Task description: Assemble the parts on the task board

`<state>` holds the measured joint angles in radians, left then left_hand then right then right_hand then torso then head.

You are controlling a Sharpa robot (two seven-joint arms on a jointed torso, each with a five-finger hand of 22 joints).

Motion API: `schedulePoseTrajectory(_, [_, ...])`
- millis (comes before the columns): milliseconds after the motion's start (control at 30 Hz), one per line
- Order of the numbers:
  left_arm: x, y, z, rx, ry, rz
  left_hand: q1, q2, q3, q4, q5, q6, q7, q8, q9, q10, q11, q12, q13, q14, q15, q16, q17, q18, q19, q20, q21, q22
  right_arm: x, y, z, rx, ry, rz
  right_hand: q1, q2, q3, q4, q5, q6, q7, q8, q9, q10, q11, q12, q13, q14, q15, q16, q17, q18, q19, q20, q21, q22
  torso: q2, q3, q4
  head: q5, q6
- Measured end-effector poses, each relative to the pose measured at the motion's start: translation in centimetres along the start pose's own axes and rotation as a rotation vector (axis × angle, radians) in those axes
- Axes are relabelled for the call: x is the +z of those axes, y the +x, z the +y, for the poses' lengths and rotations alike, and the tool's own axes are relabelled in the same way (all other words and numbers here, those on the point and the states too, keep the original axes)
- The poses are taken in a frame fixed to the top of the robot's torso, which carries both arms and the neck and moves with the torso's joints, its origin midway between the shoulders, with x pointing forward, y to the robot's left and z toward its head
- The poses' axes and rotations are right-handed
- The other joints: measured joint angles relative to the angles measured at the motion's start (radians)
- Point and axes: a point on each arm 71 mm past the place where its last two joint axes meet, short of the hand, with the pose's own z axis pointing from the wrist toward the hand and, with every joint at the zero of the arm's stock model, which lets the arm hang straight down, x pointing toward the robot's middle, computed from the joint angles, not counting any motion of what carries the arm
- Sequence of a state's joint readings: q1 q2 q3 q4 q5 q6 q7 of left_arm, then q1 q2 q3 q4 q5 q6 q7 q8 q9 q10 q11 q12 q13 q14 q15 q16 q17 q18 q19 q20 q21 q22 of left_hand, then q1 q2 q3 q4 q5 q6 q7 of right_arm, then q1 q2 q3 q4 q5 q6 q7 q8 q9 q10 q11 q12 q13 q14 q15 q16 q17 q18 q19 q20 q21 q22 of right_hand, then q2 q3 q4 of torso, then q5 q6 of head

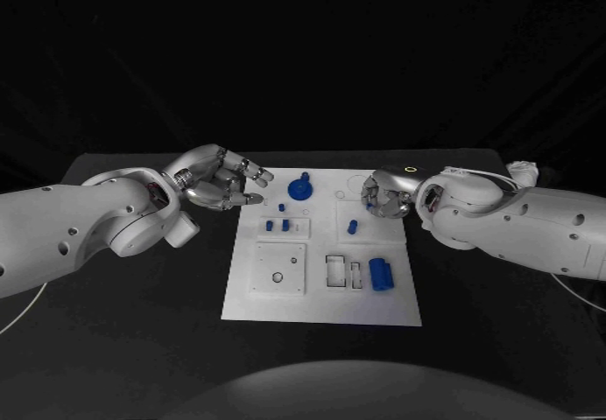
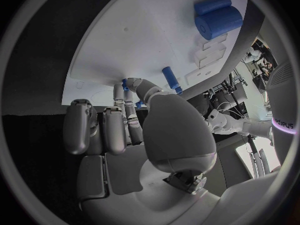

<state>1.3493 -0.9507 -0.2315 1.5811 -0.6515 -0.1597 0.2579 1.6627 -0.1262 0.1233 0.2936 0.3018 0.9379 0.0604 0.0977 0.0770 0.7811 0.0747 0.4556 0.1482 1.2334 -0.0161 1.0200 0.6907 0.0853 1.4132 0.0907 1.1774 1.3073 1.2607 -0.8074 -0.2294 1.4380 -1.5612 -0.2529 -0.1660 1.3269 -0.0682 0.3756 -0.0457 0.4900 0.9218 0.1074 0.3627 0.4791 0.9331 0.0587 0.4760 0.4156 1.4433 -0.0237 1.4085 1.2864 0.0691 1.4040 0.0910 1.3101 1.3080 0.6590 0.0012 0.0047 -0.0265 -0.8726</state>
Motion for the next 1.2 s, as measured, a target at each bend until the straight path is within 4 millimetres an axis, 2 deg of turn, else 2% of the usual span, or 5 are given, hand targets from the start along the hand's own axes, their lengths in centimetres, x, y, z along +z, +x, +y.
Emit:
schedulePoseTrajectory(267, [-0.1,-0.1,0.1,0.001,-0.008,-0.002,0.000,0.000,0.000,0.000,0.000,0.000,0.000,0.000,0.000,0.004,0.004,0.000,-0.002,0.000,0.000,0.000,-0.007,0.000,0.000,0.000,0.000,0.000,-1.0,-0.9,-0.2,0.009,-0.007,-0.037,0.000,0.000,0.000,-0.005,0.000,0.003,0.003,0.000,0.004,0.002,-0.002,0.000,-0.003,0.000,0.000,0.000,-0.006,0.000,-0.004,-0.004,0.000,0.000,0.000,-0.0001,-0.0006,0.009,0.000])
schedulePoseTrajectory(533, [0.0,-0.1,0.3,0.002,-0.015,-0.002,0.000,0.000,0.003,-0.003,0.000,0.000,0.000,0.000,0.000,0.004,0.004,0.000,-0.008,-0.009,-0.002,-0.015,-0.032,0.000,0.000,0.000,-0.013,0.000,-2.0,-3.3,0.0,0.006,-0.020,-0.088,0.000,0.000,0.000,-0.005,0.004,0.003,0.004,0.000,0.006,0.005,0.002,-0.005,-0.009,0.000,0.000,0.000,-0.006,0.000,-0.004,-0.004,0.000,0.000,-0.001,-0.0001,-0.0012,0.006,0.000])
schedulePoseTrajectory(733, [0.0,-0.1,0.5,0.002,-0.022,-0.002,0.000,0.000,0.003,-0.003,0.000,0.004,0.004,0.000,0.000,0.007,0.007,0.000,-0.011,-0.016,-0.002,-0.020,-0.041,0.000,-0.004,-0.004,-0.018,0.000,-2.6,-4.7,1.1,0.011,-0.053,-0.112,0.000,0.000,0.000,-0.005,0.004,0.003,0.004,0.000,0.007,0.005,0.002,-0.010,-0.012,0.000,0.000,0.000,-0.006,0.000,-0.004,-0.004,0.000,0.000,-0.001,-0.0001,-0.0012,0.004,0.000])
schedulePoseTrajectory(933, [0.1,-0.1,0.6,0.003,-0.028,-0.004,-0.004,0.004,0.003,-0.003,0.000,0.004,0.004,0.000,0.000,0.009,0.005,0.000,-0.014,-0.018,0.000,-0.025,-0.050,0.000,-0.007,0.000,-0.024,0.000,-2.7,-5.0,3.6,0.025,-0.114,-0.111,0.000,0.000,0.000,-0.005,0.004,0.000,0.007,-0.005,0.009,0.008,0.005,-0.015,-0.015,0.000,0.008,0.000,-0.005,0.000,-0.004,-0.004,0.000,0.000,-0.001,0.0003,-0.0006,0.014,0.000])
schedulePoseTrajectory(1200, [0.2,0.0,0.8,0.004,-0.037,-0.013,-0.020,0.001,0.005,0.000,0.009,0.011,0.011,0.000,-0.001,0.028,0.014,0.000,-0.031,-0.056,0.005,-0.060,-0.099,0.000,-0.031,0.005,-0.064,0.000,-1.7,-4.6,9.0,0.022,-0.249,-0.083,0.000,0.000,0.005,-0.011,0.004,0.000,0.007,-0.015,0.010,0.011,0.008,-0.020,-0.021,0.003,0.011,0.000,-0.005,0.000,0.000,0.000,0.000,0.000,0.000,-0.0001,0.0007,0.051,0.000])
